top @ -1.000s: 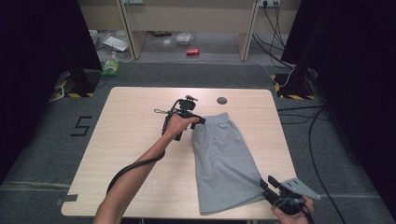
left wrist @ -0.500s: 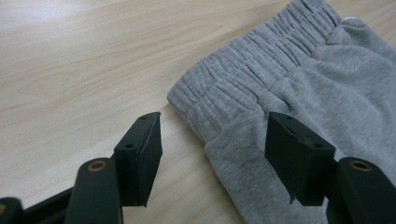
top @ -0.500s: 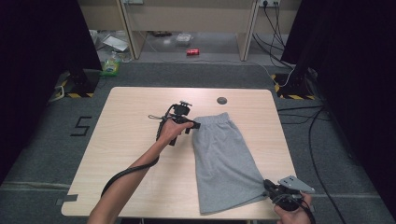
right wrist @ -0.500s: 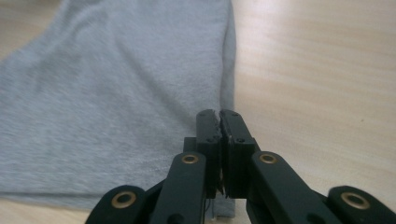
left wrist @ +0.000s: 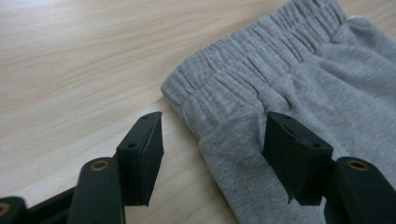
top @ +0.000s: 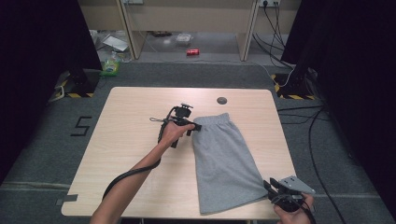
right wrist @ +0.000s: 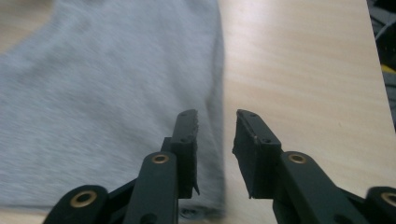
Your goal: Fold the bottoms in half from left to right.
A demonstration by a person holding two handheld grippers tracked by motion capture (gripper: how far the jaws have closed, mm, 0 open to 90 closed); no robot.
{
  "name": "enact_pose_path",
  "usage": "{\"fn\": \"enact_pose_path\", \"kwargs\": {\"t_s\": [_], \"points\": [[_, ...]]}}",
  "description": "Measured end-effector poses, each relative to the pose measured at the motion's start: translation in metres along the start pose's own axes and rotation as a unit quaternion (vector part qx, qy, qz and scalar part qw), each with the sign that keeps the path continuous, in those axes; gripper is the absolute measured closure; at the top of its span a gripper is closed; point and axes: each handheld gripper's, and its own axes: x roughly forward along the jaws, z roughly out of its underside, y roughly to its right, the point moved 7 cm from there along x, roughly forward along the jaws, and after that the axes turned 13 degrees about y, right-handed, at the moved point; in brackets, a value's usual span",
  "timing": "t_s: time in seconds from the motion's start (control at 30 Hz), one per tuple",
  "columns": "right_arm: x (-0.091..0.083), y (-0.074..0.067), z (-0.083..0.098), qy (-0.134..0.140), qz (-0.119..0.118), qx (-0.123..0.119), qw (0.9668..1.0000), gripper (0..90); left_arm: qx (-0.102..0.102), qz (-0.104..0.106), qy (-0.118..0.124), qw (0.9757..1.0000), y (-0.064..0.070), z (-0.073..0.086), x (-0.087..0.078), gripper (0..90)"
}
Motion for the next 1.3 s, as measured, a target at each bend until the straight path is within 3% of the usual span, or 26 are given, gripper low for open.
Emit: {"fn": "enact_pose_path", "kwargs": {"t_s": [0.07, 0.23, 0.4, 0.53, 0.9, 1.23, 1.3], "points": [[-0.002, -0.01, -0.007, 0.014, -0.012, 0.001, 0.9998, 64.8, 0.003, -0.002, -0.004, 1.0, 0.003, 0.002, 0.004, 40.3], [0.002, -0.046, -0.013, 0.024, -0.065, -0.003, 0.9976, 59.0, 0.039, -0.023, -0.018, 0.9988, 0.004, 0.008, 0.014, 48.8], [0.012, -0.077, -0.012, 0.018, -0.115, -0.022, 0.993, 56.0, 0.065, -0.033, -0.021, 0.9971, 0.004, 0.007, 0.016, 54.0], [0.02, -0.104, -0.008, 0.006, -0.149, -0.039, 0.9881, 54.8, 0.072, -0.038, -0.022, 0.9964, 0.005, 0.006, 0.018, 54.9], [0.035, -0.155, -0.005, -0.003, -0.204, -0.067, 0.9767, 54.1, 0.081, -0.038, -0.02, 0.9957, 0.003, 0.004, 0.02, 56.8], [0.041, -0.191, 0.004, -0.021, -0.241, -0.089, 0.9661, 49.0, 0.082, -0.042, -0.016, 0.9956, 0.001, 0.002, 0.022, 57.7], [0.043, -0.195, 0.007, -0.024, -0.242, -0.095, 0.9653, 47.2, 0.081, -0.043, -0.016, 0.9957, 0.0, 0.001, 0.023, 58.0]]}}
